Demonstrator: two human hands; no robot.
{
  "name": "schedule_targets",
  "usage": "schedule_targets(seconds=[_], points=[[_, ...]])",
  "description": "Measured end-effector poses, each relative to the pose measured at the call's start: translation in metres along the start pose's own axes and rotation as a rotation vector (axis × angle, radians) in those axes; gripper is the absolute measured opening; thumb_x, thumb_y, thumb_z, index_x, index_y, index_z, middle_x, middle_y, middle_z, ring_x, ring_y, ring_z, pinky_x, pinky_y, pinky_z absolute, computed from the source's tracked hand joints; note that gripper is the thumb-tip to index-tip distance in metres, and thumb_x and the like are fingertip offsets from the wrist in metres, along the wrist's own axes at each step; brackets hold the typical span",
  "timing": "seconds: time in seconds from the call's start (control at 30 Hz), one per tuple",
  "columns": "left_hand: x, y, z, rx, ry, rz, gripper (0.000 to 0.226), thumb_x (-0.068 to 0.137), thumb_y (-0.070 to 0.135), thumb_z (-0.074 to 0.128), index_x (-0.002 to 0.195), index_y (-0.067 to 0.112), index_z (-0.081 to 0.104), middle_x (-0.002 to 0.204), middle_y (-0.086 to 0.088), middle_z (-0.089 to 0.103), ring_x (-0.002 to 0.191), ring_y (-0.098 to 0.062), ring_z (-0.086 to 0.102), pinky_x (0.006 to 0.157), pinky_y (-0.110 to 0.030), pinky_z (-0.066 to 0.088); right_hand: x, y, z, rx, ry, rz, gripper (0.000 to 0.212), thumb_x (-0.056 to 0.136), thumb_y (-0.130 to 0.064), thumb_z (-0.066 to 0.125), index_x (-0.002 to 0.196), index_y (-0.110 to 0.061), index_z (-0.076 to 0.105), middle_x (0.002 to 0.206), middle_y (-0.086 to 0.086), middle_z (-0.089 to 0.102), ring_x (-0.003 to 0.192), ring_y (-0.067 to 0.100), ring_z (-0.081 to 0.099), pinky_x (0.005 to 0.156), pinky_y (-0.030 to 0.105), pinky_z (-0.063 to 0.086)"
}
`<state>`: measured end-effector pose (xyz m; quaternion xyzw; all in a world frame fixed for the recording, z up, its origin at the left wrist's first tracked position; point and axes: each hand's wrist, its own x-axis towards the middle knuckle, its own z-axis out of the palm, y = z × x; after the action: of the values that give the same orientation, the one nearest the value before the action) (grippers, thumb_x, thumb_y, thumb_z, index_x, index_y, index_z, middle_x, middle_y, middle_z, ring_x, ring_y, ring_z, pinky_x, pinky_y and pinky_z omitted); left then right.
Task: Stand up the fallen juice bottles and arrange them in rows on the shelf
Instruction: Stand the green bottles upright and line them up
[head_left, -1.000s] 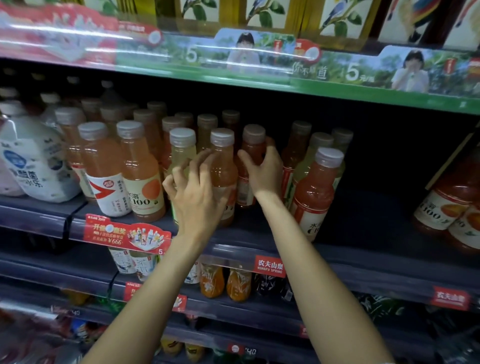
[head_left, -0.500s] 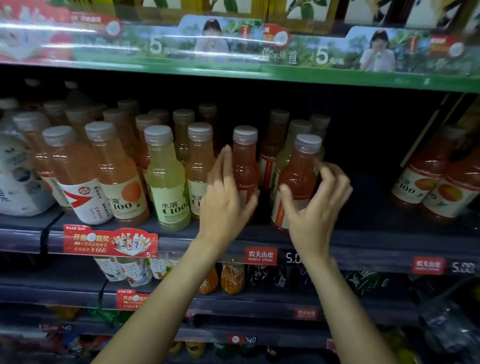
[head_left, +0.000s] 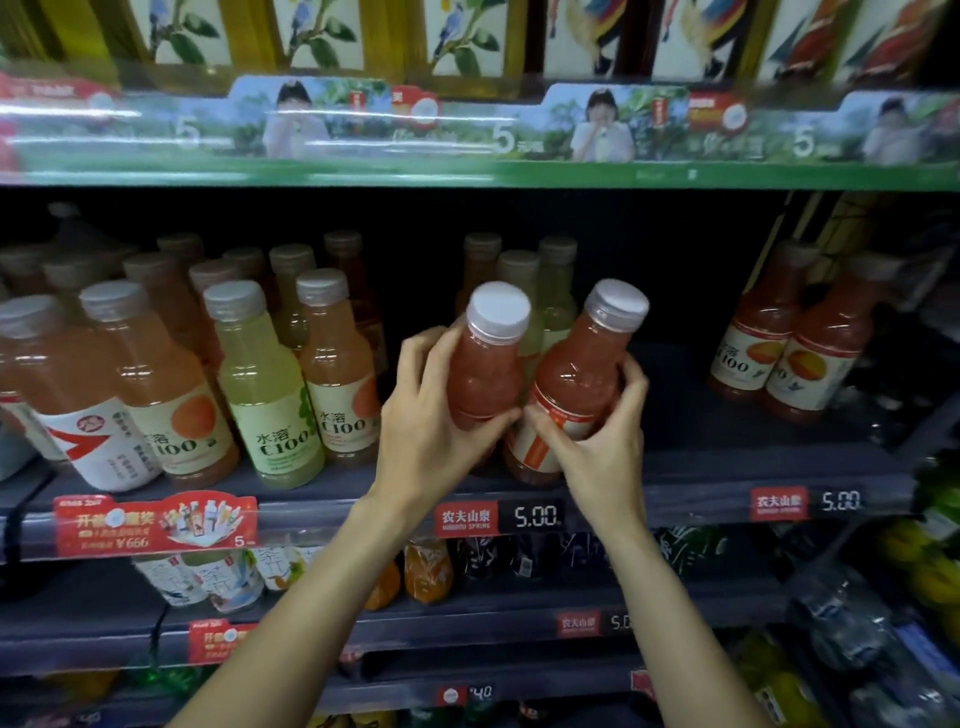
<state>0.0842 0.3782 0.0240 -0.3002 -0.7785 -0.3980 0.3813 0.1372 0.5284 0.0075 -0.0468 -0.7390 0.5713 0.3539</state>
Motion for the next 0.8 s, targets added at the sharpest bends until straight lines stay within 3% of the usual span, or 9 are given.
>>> schedule_targets(seconds=[0.1,0.2,0.33,0.4,0.47,0.53,0.63,0.73,0.8], points=[[0.011,0.033,0.015,-0.125,-0.043,0.078,0.082,0.072,0.047,0.074,0.137,0.011,0.040,0.124,-0.002,0.040,0.115,0.006,0.036,0.094,-0.001,0.034,0.003,-0.005,-0.041,0.020,0.032,-0.015,0.080,0.067,-0.020,0.081,0.127,-0.026,0.029,0.108,-0.021,0.053,0.096,-0.018,0.055,0.076,0.002,0.041],[0.024,0.061,0.050,-0.203,-0.098,0.147,0.082,0.071,0.040,0.079,0.137,0.008,0.042,0.124,-0.008,0.044,0.116,0.001,0.036,0.096,-0.001,0.031,0.013,-0.003,-0.083,0.000,0.105,-0.013,0.076,0.062,-0.036,0.077,0.125,-0.029,0.034,0.108,-0.023,0.055,0.097,-0.015,0.056,0.080,0.005,0.042],[0.037,0.084,0.118,-0.279,-0.214,0.094,0.088,0.066,0.034,0.086,0.138,0.009,0.043,0.127,-0.013,0.044,0.110,-0.008,0.049,0.094,-0.007,0.037,0.038,0.023,-0.136,-0.122,0.322,0.015,0.082,0.059,-0.055,0.082,0.125,-0.031,0.040,0.122,-0.006,0.056,0.111,0.008,0.056,0.097,0.032,0.046],[0.038,0.096,0.151,-0.316,-0.295,0.024,0.089,0.067,0.034,0.085,0.142,0.014,0.040,0.130,-0.005,0.040,0.112,-0.008,0.047,0.093,-0.018,0.042,0.052,0.036,-0.161,-0.179,0.409,0.015,0.086,0.060,-0.048,0.083,0.130,-0.022,0.042,0.127,0.001,0.050,0.112,0.008,0.051,0.098,0.020,0.042],[0.037,0.103,0.179,-0.386,-0.333,-0.027,0.089,0.068,0.036,0.083,0.143,0.016,0.039,0.129,0.005,0.039,0.117,-0.007,0.043,0.096,-0.008,0.033,0.064,0.045,-0.179,-0.255,0.459,0.004,0.082,0.065,-0.035,0.083,0.133,-0.016,0.042,0.127,0.002,0.046,0.110,0.003,0.044,0.091,0.005,0.034],[0.038,0.111,0.204,-0.465,-0.347,-0.109,0.088,0.068,0.037,0.081,0.143,0.025,0.038,0.127,0.011,0.040,0.120,-0.006,0.044,0.096,-0.006,0.031,0.075,0.054,-0.194,-0.303,0.489,-0.009,0.079,0.068,-0.028,0.083,0.134,-0.015,0.041,0.123,-0.001,0.044,0.109,0.002,0.041,0.095,0.013,0.033],[0.041,0.125,0.235,-0.521,-0.349,-0.270,0.086,0.069,0.035,0.083,0.142,0.036,0.037,0.131,0.013,0.045,0.120,-0.005,0.048,0.099,-0.024,0.040,0.087,0.068,-0.210,-0.329,0.488,-0.019,0.078,0.069,-0.023,0.083,0.134,-0.014,0.041,0.118,-0.004,0.039,0.108,0.002,0.040,0.095,0.015,0.030],[0.040,0.133,0.258,-0.675,-0.379,-0.316,0.090,0.070,0.037,0.083,0.144,0.034,0.034,0.134,0.019,0.043,0.121,0.004,0.045,0.098,-0.020,0.038,0.095,0.080,-0.221,-0.343,0.438,-0.014,0.077,0.068,-0.020,0.084,0.134,-0.014,0.042,0.121,-0.003,0.040,0.112,0.003,0.041,0.095,0.011,0.029],[0.037,0.134,0.266,-0.830,-0.426,-0.396,0.091,0.070,0.048,0.078,0.145,0.040,0.027,0.137,0.023,0.042,0.125,0.007,0.044,0.102,-0.019,0.037,0.096,0.091,-0.227,-0.255,0.363,0.020,0.075,0.075,-0.027,0.079,0.137,-0.020,0.039,0.128,-0.002,0.040,0.120,0.006,0.040,0.106,0.024,0.032]])
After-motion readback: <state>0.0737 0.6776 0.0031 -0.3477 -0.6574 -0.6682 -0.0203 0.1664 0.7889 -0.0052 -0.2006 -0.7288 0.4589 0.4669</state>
